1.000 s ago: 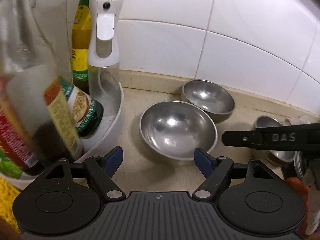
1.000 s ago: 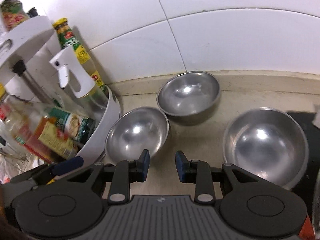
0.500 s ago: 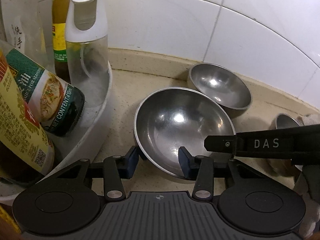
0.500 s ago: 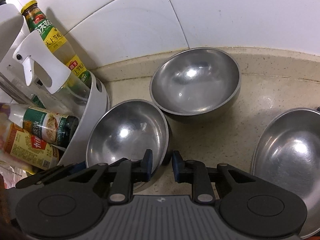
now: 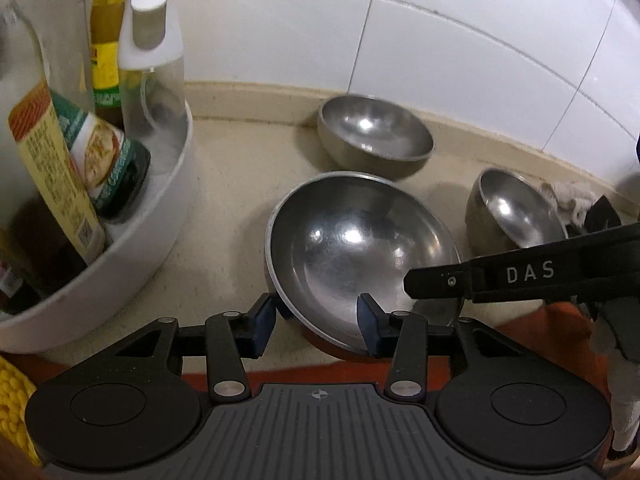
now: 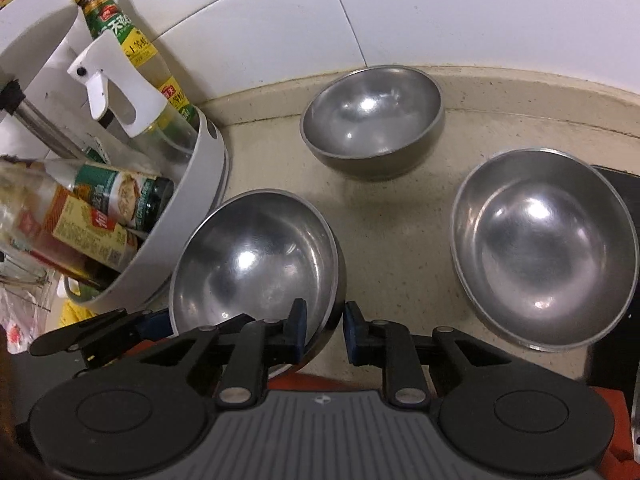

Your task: Organize plates and bowls

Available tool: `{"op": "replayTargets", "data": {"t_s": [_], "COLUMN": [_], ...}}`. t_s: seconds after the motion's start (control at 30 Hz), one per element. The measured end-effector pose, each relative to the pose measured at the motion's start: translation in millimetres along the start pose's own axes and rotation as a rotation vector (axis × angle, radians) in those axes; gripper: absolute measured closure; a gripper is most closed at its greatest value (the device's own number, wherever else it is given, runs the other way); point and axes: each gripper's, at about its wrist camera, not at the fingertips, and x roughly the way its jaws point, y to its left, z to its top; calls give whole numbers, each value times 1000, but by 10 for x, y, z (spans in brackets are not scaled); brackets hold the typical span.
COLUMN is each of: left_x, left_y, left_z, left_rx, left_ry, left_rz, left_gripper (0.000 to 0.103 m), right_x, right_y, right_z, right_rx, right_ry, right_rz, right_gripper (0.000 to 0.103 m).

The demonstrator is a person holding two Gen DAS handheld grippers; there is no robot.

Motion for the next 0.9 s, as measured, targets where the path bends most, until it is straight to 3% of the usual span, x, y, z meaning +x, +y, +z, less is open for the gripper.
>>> {"op": "replayTargets", "data": {"t_s": [0.1,0.3,0.5,0.53,0.6,0.73,0.9], "left_x": [-43,-308,-471,-482,-470,-318,97], "left_y": [8,28,-79,-104,-153,-265,-315], "left_z": [-30,20,271,340,518,831,1124], "left_rx": [3,15,61,72,79,97,71], "left_ry": [-4,-77,-148,-156,-170,-190,-151], "left_rz": [15,46,72,72,86,113,132], "left_gripper": [51,47,37,32,22,16,15], "right_x": [51,-210,-574,-619,-672,-694,-507], "right_y": [-38,-46,-101,-117,-143,-228,-338], "right_z": [-62,-54,45,101,224,564,892], "right_rx": [21,-24,-69,-75,-81,-54,-59], "right_ry": [26,-43,-117,-129,-143,-172,-173], "right_rz": [5,-24,-57,-69,-91,-118,-161], "right_gripper": [84,84,84,84,84,84,83]}}
